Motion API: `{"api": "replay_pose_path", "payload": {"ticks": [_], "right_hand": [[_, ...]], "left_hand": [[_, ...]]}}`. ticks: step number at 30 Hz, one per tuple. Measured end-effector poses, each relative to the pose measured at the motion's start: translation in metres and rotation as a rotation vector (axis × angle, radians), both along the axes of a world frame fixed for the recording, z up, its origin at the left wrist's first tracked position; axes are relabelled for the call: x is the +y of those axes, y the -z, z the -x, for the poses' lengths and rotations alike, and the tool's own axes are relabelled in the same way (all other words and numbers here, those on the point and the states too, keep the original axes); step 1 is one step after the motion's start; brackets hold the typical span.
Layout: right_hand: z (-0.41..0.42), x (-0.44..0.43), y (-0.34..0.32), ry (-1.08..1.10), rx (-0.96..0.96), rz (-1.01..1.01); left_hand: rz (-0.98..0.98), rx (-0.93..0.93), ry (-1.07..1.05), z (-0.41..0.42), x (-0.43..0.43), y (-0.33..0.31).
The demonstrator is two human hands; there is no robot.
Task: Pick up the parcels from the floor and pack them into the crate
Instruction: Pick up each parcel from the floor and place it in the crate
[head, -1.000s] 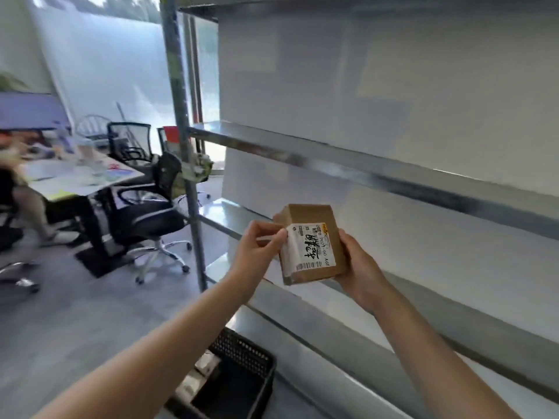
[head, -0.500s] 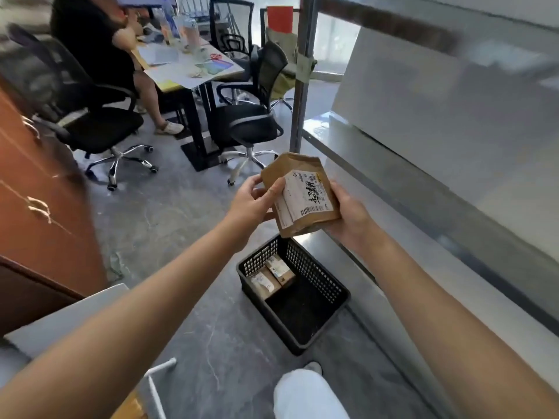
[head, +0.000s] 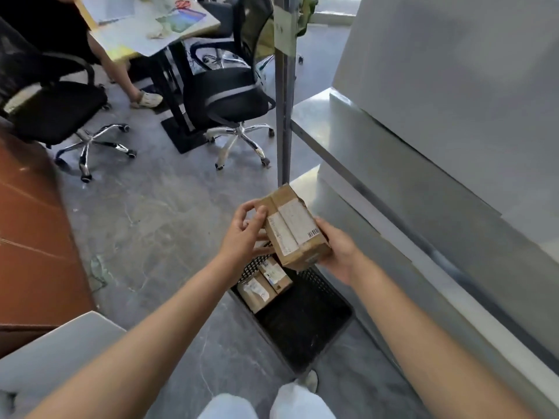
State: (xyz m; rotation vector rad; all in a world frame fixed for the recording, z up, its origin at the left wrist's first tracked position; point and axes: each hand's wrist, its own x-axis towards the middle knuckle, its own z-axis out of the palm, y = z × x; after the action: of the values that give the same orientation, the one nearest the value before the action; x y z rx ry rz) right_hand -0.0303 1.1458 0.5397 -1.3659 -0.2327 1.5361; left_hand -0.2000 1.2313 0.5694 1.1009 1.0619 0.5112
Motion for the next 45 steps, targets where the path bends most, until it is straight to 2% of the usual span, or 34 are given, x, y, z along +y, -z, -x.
{"api": "replay_pose_path", "payload": {"ticks": [3, 7, 10, 12, 17, 22, 25, 28, 30, 33, 35, 38, 40, 42, 45], "right_hand": [[-0.010, 0.018, 0.025, 0.007, 0.022, 0.073], [-0.014, 0.044, 0.066, 0.079, 0.159, 0.130], [-0.013, 0.059, 0.089, -0.019, 0.223, 0.135], [-0.012, 0.067, 0.107, -0.073, 0.182, 0.191], [-0.017, 0.087, 0.174, -0.044, 0.014, 0.331], [-0.012, 0.101, 0.276, 0.057, -0.172, 0.416], [-0.010, 0.101, 0.341, 0.122, -0.174, 0.425], [-0.006, 0.089, 0.405, 0.141, -0.213, 0.405], [-0.001, 0.076, 0.440, 0.116, -0.328, 0.377], [0.004, 0.055, 0.492, 0.010, -0.669, 0.365], [0.005, 0.048, 0.521, -0.046, -0.831, 0.325], [0.004, 0.052, 0.550, -0.178, -1.048, 0.268], [0.001, 0.064, 0.566, -0.188, -1.139, 0.226], [0.000, 0.077, 0.578, -0.148, -1.183, 0.197], [0.003, 0.088, 0.589, -0.129, -1.189, 0.159]], "left_hand": [[0.071, 0.009, 0.008, -0.009, 0.020, 0.029], [0.152, 0.027, 0.002, -0.012, 0.055, 0.074], [0.171, 0.061, 0.046, -0.012, 0.083, 0.115], [0.194, 0.077, 0.117, -0.012, 0.099, 0.142], [0.236, 0.152, 0.321, -0.006, 0.135, 0.211], [0.298, 0.375, 0.221, 0.013, 0.159, 0.310], [0.307, 0.497, 0.254, 0.027, 0.156, 0.377], [0.333, 0.519, 0.294, 0.024, 0.137, 0.438], [0.371, 0.509, 0.335, 0.015, 0.120, 0.473], [0.408, 0.529, 0.410, -0.006, 0.092, 0.531], [0.333, 0.599, 0.516, -0.020, 0.079, 0.568], [0.081, 0.751, 0.748, -0.041, 0.074, 0.609], [-0.145, 0.845, 0.909, -0.053, 0.077, 0.629], [-0.273, 0.911, 1.012, -0.063, 0.081, 0.642], [-0.136, 0.873, 0.865, -0.071, 0.087, 0.650]]}}
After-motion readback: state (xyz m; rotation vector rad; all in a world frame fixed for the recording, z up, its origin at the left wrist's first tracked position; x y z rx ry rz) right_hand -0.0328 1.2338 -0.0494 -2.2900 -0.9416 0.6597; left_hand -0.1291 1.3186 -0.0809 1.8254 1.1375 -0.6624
